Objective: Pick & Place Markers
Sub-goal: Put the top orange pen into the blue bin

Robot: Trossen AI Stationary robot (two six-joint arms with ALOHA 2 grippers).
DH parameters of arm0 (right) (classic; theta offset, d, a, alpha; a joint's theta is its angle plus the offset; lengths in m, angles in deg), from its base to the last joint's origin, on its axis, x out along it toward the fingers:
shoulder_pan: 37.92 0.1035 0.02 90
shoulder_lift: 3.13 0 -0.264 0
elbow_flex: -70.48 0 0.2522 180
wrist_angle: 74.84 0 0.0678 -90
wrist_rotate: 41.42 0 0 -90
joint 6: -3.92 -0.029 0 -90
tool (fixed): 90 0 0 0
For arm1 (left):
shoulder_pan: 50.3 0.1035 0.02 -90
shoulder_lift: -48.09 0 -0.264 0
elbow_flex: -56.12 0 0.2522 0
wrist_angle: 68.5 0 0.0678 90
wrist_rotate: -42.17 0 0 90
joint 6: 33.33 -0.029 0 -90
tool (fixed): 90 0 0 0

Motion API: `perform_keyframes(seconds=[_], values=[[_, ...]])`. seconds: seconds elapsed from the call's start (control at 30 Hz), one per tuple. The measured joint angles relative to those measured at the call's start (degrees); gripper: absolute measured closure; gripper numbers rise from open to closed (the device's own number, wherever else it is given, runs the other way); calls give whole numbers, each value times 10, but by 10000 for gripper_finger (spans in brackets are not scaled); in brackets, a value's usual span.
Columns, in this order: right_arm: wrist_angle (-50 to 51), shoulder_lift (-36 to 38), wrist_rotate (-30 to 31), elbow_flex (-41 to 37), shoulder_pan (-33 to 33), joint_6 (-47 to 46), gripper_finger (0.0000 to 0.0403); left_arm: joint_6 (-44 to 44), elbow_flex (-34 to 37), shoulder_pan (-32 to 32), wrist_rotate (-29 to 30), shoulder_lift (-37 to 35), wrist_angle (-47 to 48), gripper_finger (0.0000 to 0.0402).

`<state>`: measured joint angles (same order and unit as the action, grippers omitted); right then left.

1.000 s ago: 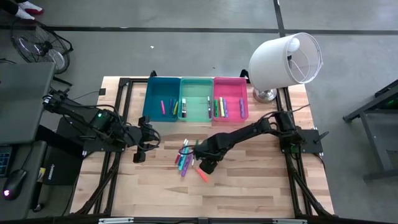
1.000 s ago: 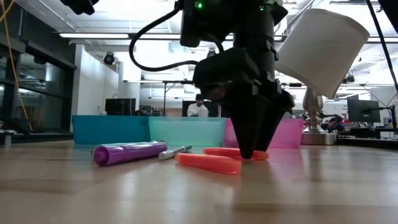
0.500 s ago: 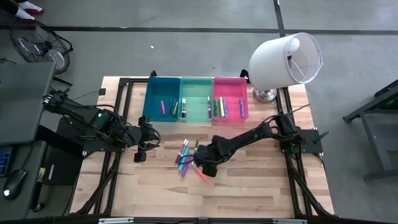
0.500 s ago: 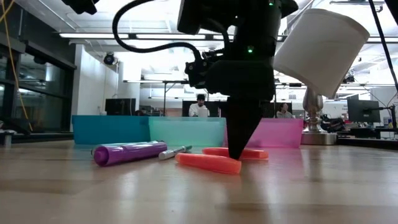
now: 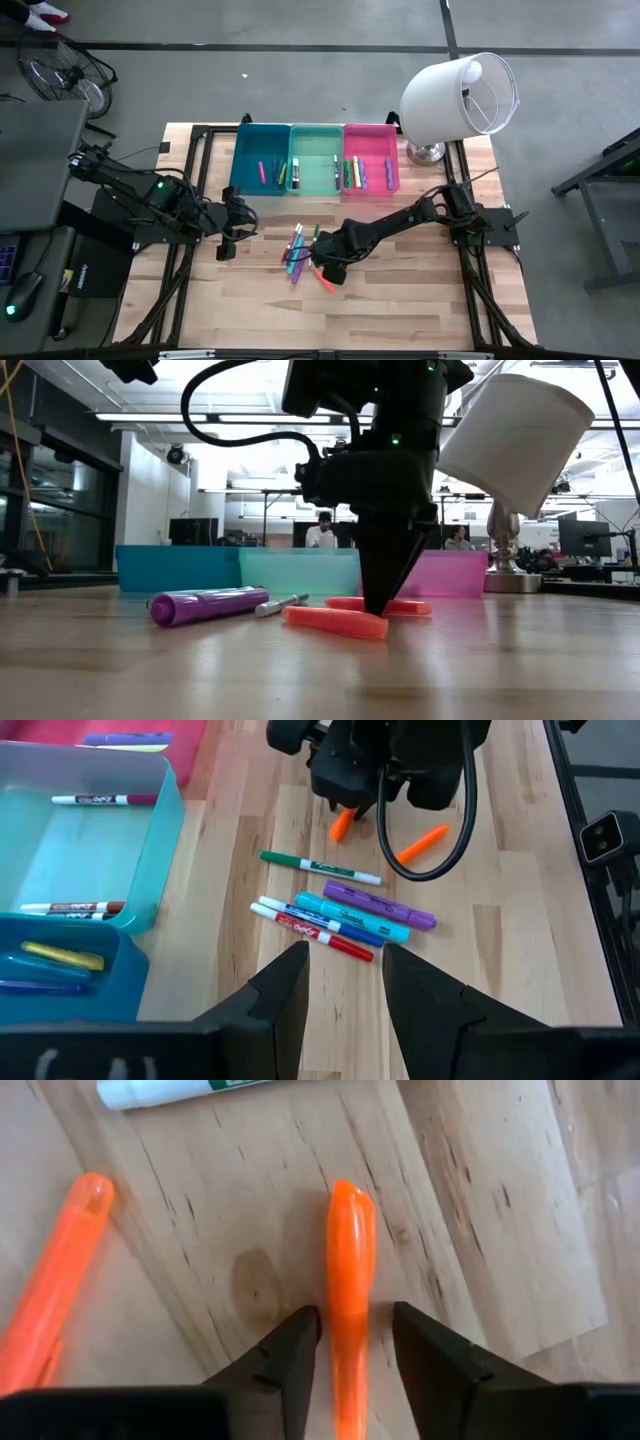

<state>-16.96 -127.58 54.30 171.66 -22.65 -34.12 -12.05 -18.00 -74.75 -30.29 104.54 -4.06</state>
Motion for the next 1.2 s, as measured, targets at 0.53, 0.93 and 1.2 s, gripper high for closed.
perform_keyframes(seconds=[0.53,0.93,1.2], values=[[6,-2,-15,0,2,-42,377,4,0,0,1,0,-10,275],[12,98,43,-2,-5,-68,377,-52,0,1,31,0,-103,275],[1,218,155,-2,-7,-38,377,-140,0,17,65,14,-225,275]])
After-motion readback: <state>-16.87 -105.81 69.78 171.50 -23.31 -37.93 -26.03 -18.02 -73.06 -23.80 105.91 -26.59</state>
